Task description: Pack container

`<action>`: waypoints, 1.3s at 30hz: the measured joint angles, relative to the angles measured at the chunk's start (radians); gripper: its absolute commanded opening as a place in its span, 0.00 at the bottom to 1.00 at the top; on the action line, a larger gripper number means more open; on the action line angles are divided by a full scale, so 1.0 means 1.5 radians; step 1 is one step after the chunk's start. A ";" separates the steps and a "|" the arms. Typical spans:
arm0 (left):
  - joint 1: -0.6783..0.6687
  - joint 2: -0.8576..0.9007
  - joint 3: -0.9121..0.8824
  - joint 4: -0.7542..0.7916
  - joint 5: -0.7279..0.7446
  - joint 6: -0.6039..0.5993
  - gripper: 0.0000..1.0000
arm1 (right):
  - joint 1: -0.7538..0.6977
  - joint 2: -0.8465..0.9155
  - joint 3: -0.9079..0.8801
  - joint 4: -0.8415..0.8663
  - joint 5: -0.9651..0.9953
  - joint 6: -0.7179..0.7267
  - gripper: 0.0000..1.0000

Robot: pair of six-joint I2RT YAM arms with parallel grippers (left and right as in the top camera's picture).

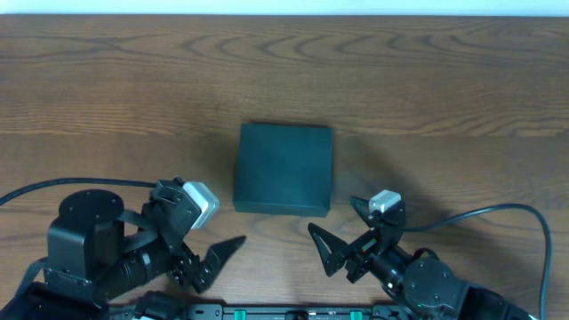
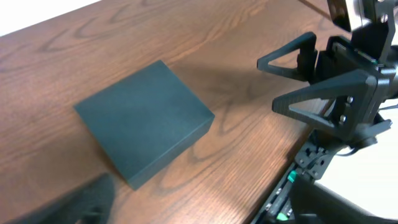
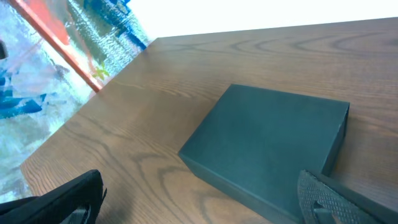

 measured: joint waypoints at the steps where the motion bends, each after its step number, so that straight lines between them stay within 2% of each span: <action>1: 0.000 0.000 0.000 -0.003 0.000 -0.004 0.95 | 0.000 0.000 0.000 -0.003 0.000 -0.001 0.99; 8: 0.000 0.000 0.000 -0.077 0.000 -0.014 0.95 | 0.000 0.000 0.000 -0.096 -0.001 -0.001 0.99; 16: 0.000 0.000 0.000 -0.081 0.000 -0.016 0.95 | 0.000 0.001 0.002 -0.229 -0.002 -0.003 0.99; 23: 0.000 0.000 0.000 -0.081 -0.009 -0.015 0.95 | 0.000 0.001 0.002 -0.281 -0.002 -0.003 0.99; 27: 0.024 -0.014 0.000 -0.051 -0.074 -0.015 0.95 | 0.000 0.001 0.002 -0.292 -0.002 -0.003 0.99; 32: 0.101 -0.063 -0.017 0.018 -0.177 -0.032 0.95 | 0.000 0.001 0.002 -0.294 -0.002 -0.003 0.99; 39: 0.198 -0.160 -0.143 0.122 -0.320 -0.105 0.95 | 0.000 0.001 0.003 -0.295 -0.002 -0.003 0.99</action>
